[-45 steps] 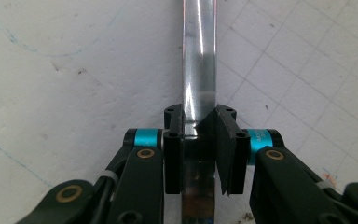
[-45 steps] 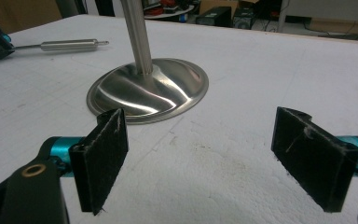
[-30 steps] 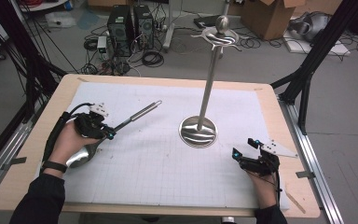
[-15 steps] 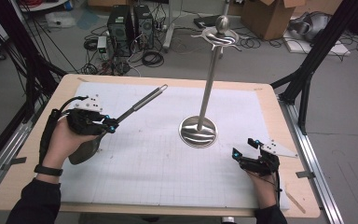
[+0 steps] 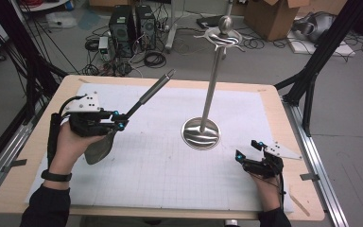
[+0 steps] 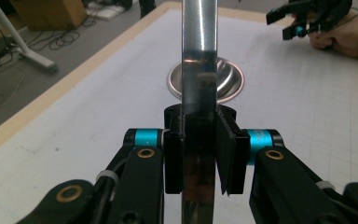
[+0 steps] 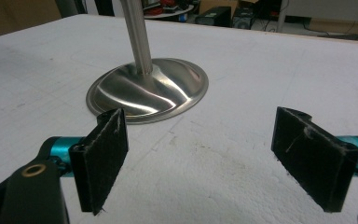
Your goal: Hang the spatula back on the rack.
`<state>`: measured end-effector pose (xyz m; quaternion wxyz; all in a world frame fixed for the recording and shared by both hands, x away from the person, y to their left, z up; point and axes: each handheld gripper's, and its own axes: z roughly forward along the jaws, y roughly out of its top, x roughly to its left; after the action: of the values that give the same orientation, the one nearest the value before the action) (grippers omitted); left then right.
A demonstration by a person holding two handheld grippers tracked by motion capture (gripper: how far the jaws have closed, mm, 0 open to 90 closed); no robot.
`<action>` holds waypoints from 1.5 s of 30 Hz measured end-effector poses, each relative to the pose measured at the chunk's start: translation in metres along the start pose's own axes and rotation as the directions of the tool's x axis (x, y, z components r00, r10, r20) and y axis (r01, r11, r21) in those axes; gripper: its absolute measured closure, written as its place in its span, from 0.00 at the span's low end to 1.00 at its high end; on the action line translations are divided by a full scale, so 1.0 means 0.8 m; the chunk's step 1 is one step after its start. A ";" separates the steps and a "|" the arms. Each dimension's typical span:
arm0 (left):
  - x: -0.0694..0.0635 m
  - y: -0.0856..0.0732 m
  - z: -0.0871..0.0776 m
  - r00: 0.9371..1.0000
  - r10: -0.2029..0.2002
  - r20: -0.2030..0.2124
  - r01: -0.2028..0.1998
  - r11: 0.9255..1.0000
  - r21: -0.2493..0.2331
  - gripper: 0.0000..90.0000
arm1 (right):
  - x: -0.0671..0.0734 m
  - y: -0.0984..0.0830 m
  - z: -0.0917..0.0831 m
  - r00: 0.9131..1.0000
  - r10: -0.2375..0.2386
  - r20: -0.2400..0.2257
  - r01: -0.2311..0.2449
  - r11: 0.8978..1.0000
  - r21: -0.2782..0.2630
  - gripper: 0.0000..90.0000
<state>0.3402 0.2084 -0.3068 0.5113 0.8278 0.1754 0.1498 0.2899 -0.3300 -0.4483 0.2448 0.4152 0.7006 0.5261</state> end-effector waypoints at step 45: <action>0.031 0.047 0.068 0.990 -0.040 0.132 0.077 0.956 -0.284 0.83 | -0.001 0.000 0.000 1.000 -0.001 -0.006 0.001 1.000 -0.003 0.20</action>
<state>0.3908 0.1601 -0.2946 0.6405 0.7468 0.1438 0.1065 0.2903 -0.3304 -0.4484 0.2438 0.4128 0.7008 0.5282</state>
